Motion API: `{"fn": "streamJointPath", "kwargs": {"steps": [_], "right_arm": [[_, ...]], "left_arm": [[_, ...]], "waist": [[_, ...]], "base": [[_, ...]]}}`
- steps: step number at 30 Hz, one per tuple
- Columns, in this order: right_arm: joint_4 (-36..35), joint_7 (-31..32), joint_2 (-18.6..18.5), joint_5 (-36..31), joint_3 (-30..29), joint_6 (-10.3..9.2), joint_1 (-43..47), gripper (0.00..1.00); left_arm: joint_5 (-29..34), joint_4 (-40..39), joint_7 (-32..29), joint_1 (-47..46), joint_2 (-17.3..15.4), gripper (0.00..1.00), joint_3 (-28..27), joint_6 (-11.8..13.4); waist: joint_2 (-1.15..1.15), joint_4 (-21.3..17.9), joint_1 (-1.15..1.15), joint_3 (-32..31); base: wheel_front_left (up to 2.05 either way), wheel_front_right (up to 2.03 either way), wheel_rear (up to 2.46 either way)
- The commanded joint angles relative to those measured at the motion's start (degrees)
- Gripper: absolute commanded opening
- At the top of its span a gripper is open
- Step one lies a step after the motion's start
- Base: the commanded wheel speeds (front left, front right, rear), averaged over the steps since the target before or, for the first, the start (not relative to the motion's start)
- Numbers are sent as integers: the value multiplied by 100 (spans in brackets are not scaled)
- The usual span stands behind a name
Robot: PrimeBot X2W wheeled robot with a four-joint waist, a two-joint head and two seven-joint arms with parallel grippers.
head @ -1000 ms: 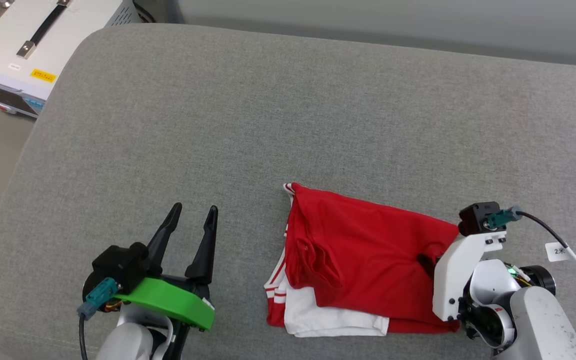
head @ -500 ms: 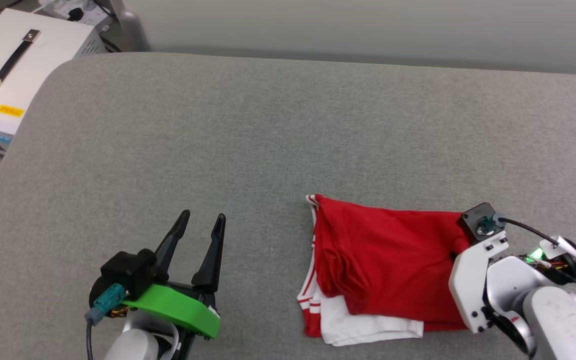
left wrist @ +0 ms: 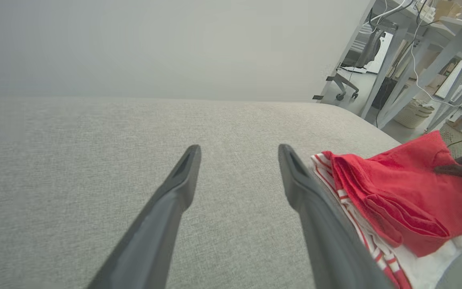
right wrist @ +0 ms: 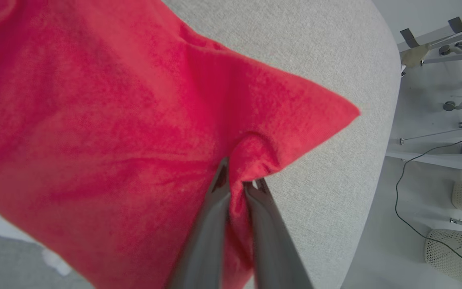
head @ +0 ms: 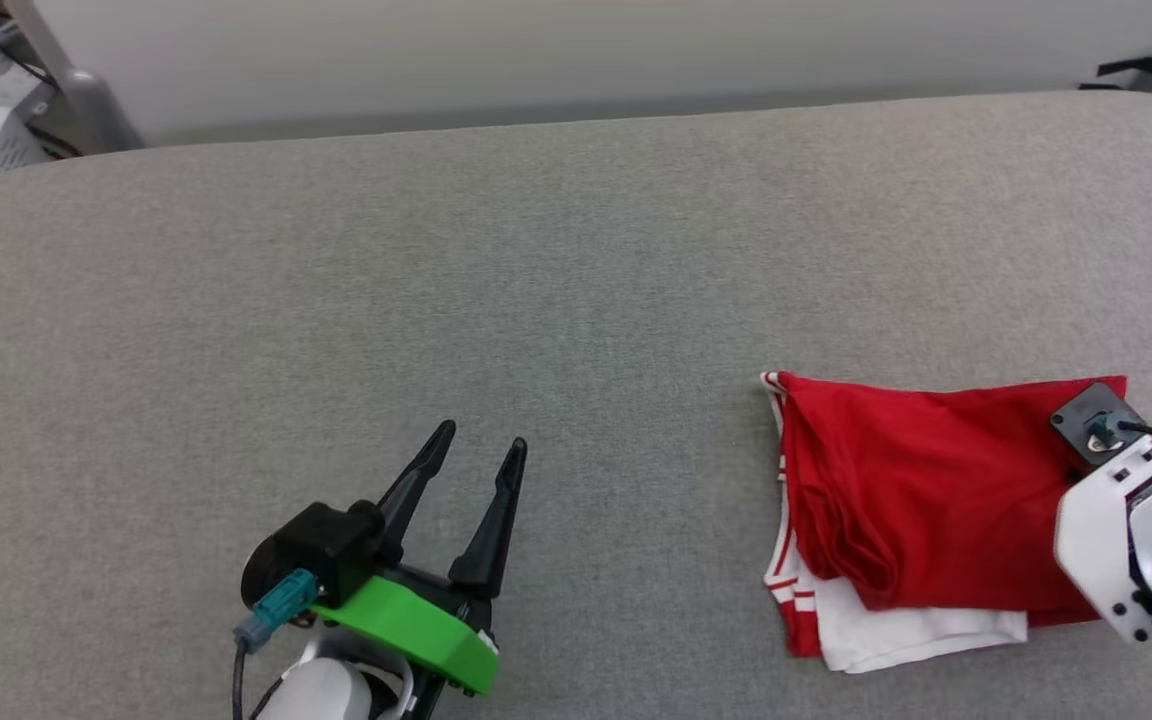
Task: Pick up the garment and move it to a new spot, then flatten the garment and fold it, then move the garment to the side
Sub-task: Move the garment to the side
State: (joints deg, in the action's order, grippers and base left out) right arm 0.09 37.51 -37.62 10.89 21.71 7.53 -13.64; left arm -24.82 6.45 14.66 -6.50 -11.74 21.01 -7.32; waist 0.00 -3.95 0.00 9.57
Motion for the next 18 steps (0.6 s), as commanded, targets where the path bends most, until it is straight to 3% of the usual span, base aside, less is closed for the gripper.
{"fn": "streamJointPath", "kwargs": {"steps": [1,10,18], "right_arm": [[6,-113,-153,61,30,-4,-161,0],[697,-1062,-923,-83,-40,-4,-813,0],[1751,-2103,-1088,-361,-545,-4,-1295,0]], "left_arm": [[-7,-49,34,-156,-26,100,58,-17],[90,-258,34,-759,-216,100,571,-17],[190,-591,34,-1355,-506,100,860,-17]], "waist": [[0,-355,0,265],[0,-754,0,1115],[0,-948,0,1885]], "base": [[0,0,0],[0,0,0],[0,0,0]]}}
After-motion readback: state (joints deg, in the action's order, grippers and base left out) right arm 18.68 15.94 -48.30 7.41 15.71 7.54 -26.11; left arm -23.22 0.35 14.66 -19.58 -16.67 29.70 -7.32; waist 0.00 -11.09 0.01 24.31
